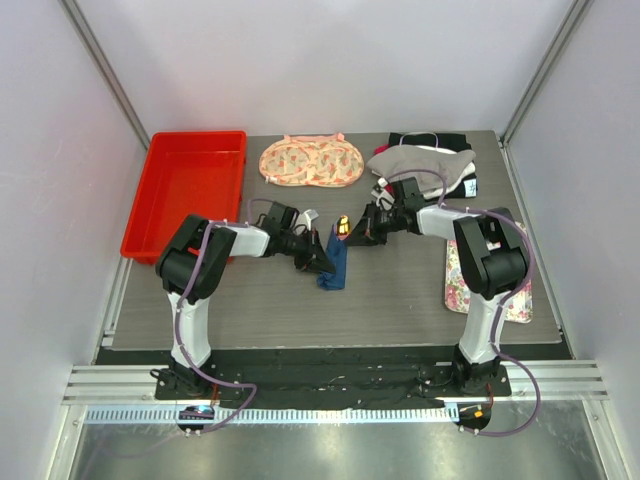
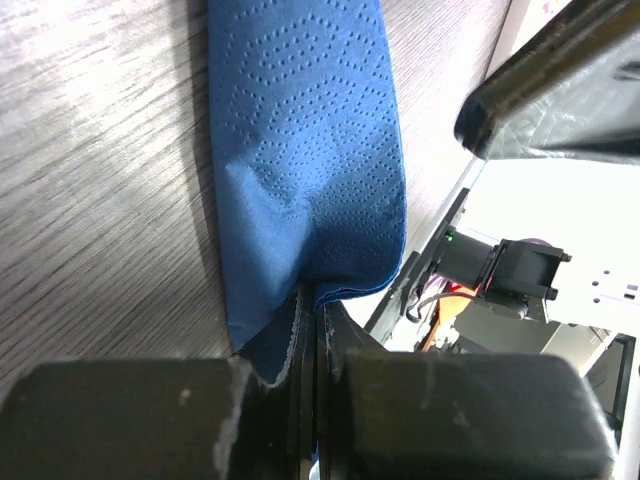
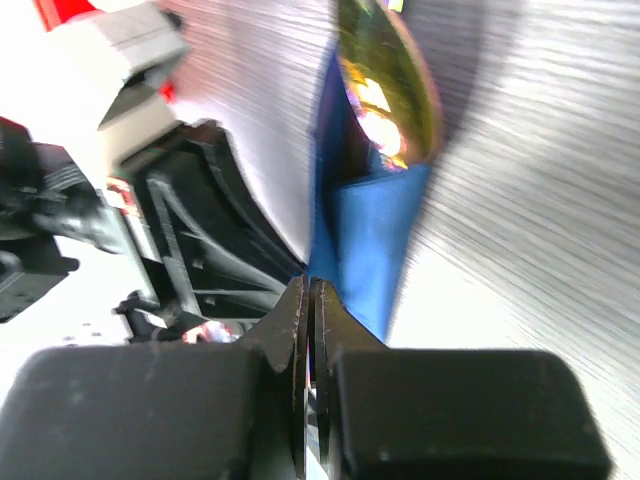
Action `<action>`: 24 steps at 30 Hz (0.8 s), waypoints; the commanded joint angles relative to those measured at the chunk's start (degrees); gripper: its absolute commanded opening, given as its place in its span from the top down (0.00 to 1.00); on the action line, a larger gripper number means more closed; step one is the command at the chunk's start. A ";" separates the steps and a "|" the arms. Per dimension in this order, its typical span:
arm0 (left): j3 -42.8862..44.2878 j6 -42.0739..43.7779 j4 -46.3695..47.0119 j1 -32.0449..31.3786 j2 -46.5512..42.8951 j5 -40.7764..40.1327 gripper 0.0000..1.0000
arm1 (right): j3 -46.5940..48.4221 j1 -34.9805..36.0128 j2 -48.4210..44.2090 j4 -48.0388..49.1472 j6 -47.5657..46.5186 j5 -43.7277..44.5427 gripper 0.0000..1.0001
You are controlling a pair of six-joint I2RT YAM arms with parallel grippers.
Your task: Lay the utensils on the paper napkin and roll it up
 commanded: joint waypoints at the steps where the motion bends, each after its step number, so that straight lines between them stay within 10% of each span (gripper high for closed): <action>1: -0.75 4.56 -6.48 -0.42 3.24 -9.76 1.00 | -2.72 0.89 1.58 12.57 7.68 -5.29 0.99; 24: -0.04 3.25 -6.48 0.02 3.32 -8.62 1.00 | -10.28 0.81 6.17 23.33 15.60 -7.85 0.99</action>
